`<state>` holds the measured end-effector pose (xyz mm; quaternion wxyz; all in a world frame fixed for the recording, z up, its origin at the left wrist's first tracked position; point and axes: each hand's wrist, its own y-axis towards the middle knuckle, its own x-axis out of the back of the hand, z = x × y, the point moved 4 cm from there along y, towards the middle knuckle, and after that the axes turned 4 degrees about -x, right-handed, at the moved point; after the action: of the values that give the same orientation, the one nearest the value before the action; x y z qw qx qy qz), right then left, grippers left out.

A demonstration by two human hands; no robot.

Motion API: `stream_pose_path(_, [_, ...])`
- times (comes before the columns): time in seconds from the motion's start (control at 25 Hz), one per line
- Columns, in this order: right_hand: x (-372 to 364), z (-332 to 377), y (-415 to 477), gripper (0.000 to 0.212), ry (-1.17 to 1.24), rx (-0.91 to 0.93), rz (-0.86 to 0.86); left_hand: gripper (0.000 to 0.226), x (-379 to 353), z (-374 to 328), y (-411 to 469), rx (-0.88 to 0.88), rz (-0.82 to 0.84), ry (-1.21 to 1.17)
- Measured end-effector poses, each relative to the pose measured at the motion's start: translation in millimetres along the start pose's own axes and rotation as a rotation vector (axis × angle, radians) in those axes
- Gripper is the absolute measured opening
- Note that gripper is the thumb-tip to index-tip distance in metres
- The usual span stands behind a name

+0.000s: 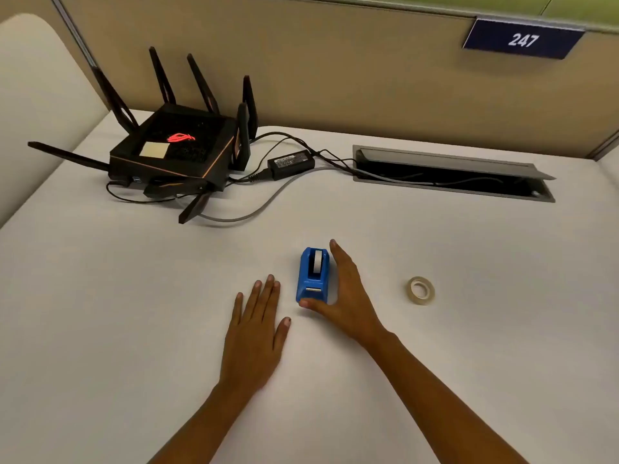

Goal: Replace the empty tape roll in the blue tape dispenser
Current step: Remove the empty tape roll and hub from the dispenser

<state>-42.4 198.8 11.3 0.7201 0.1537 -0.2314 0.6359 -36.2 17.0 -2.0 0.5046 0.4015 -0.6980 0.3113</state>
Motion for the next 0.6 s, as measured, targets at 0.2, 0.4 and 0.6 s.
stream_pose_path(0.2, [0, -2, 13, 0.104, -0.026, 0.011, 0.047, 0.055, -1, 3, 5, -0.002, -0.067, -0.105])
stream_pose_path(0.4, [5, 0, 16, 0.103, -0.056, 0.011, 0.066, 0.045, 17, -3, 32, 0.14, -0.212, -0.667])
stream_pose_path(0.6, [19, 10, 14, 0.076, -0.051, 0.068, -0.034, 0.039, 32, -16, 76, 0.065, -0.134, -0.879])
